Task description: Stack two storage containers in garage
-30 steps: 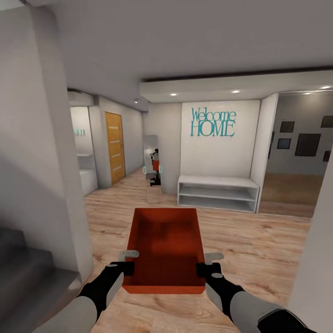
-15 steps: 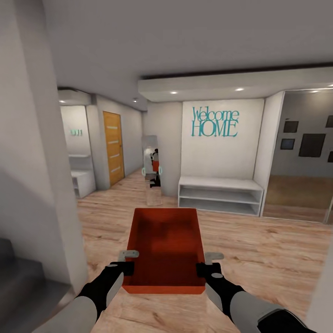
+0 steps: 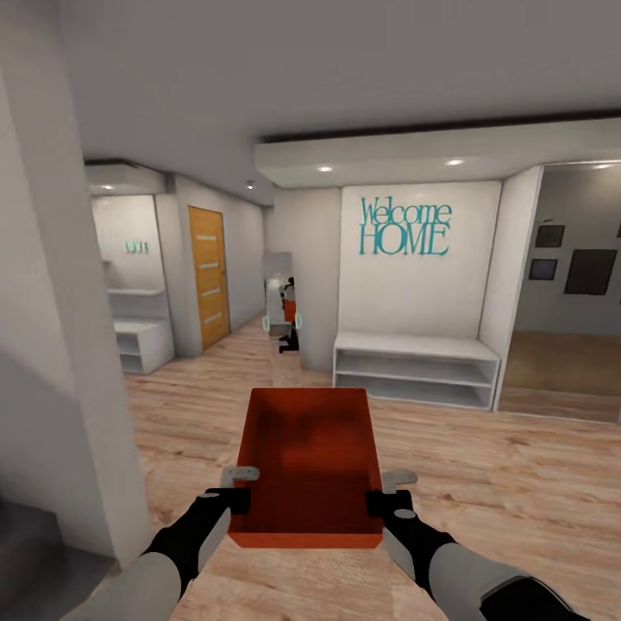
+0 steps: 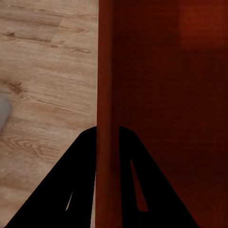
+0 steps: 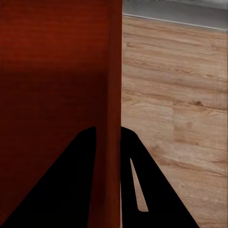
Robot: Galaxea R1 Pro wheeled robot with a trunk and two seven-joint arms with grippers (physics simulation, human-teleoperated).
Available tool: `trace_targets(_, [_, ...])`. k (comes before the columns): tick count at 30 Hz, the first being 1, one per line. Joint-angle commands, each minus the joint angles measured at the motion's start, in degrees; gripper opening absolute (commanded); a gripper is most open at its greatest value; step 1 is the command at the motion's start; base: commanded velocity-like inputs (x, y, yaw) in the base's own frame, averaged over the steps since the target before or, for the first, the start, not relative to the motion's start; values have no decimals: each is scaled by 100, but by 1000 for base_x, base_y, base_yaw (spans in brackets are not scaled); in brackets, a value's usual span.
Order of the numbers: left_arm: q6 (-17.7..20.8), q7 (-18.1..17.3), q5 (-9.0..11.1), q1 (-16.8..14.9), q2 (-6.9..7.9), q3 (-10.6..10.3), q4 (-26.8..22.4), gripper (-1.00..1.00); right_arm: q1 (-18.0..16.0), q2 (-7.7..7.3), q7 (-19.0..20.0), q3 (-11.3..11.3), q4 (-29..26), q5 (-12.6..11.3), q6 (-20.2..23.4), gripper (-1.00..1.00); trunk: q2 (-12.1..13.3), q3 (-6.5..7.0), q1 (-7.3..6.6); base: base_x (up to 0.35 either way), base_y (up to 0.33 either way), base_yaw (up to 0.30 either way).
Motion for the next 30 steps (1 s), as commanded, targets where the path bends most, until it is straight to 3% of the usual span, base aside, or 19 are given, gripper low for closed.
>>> trace_targets(1, [33,73,41,-4,156,381,-20,-100,0,-1,9,-26,-3,-50,-17,-100,-2,-1,5,323,0,0])
trace_targets(30, [31,73,41,-4,156,381,-20,-100,1,7,8,-26,-2,-50,-9,-100,-2,-1,5,323,0,0])
